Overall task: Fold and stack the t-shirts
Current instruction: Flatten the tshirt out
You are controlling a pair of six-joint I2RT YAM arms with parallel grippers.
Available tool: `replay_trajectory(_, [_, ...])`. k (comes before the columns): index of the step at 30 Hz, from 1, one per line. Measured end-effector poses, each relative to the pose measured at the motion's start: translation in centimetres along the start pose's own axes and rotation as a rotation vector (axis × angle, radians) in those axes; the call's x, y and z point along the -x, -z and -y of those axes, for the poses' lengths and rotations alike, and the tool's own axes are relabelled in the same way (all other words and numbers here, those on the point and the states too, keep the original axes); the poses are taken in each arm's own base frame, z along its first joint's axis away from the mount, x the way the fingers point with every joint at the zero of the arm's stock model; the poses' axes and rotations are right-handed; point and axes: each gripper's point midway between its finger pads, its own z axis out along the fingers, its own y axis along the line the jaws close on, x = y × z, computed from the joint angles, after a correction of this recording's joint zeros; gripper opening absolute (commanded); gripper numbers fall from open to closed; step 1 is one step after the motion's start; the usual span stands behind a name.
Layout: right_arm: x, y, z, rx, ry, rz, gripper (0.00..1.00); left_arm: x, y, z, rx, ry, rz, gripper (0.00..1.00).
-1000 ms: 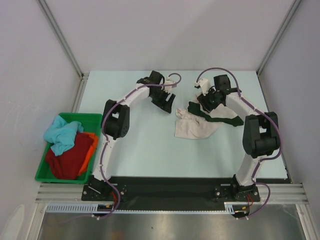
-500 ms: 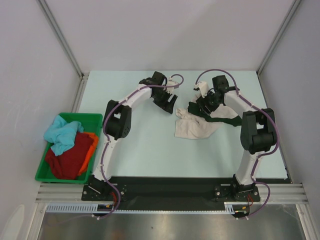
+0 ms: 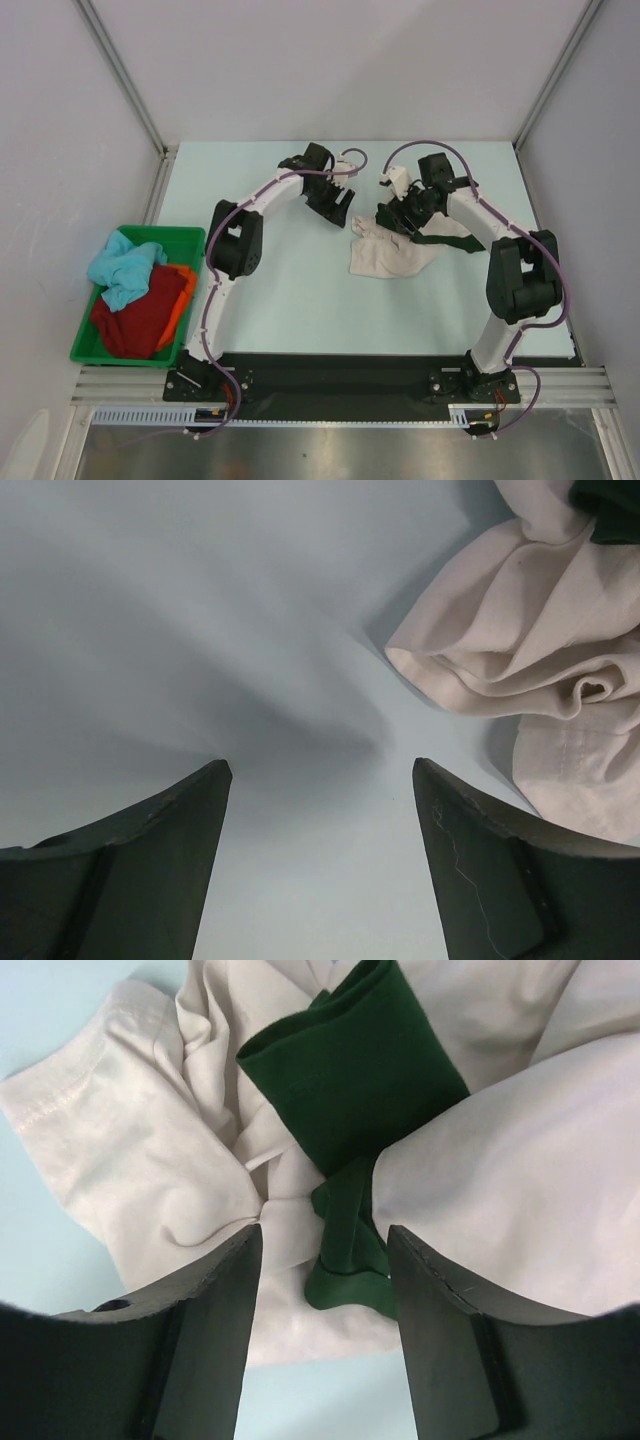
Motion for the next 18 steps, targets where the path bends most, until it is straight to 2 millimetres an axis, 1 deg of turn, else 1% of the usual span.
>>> replay_trajectory(3, [-0.6,-0.3,-0.1,0.004,-0.004,-0.015,0.57,0.0,0.0,-0.1,0.007,0.000,-0.002,0.80])
replay_trajectory(8, [-1.5,-1.1,0.3,-0.006,-0.001,-0.051,0.54,-0.1,0.0,-0.2,0.015,-0.002,-0.002,0.80])
replay_trajectory(10, [-2.0,-1.5,0.5,-0.012,-0.002,-0.069,0.48,-0.1,0.0,-0.3,0.018,-0.003,-0.002,0.80])
replay_trajectory(11, [-2.1,-1.6,0.5,-0.014,-0.002,-0.075,0.43,-0.1,0.0,-0.3,0.019,-0.003,-0.002,0.80])
replay_trajectory(13, [-2.6,-2.0,0.7,-0.018,-0.002,-0.092,0.36,-0.1,0.0,-0.3,0.022,-0.003,-0.002,0.80])
replay_trajectory(14, [-2.8,-2.1,0.8,-0.022,-0.003,-0.101,0.25,-0.1,0.0,-0.3,0.023,-0.004,-0.002,0.80])
replay_trajectory(15, [-3.0,-2.2,0.9,-0.027,-0.003,-0.107,0.18,-0.1,0.0,-0.4,0.027,-0.004,-0.002,0.81])
replay_trajectory(17, [-3.1,-2.1,1.1,-0.038,-0.004,-0.115,0.08,-0.1,0.0,-0.5,0.029,-0.006,-0.002,0.82])
replay_trajectory(18, [-3.2,-2.1,1.2,-0.045,-0.003,-0.119,0.06,-0.1,0.0,-0.5,0.029,-0.006,-0.002,0.83])
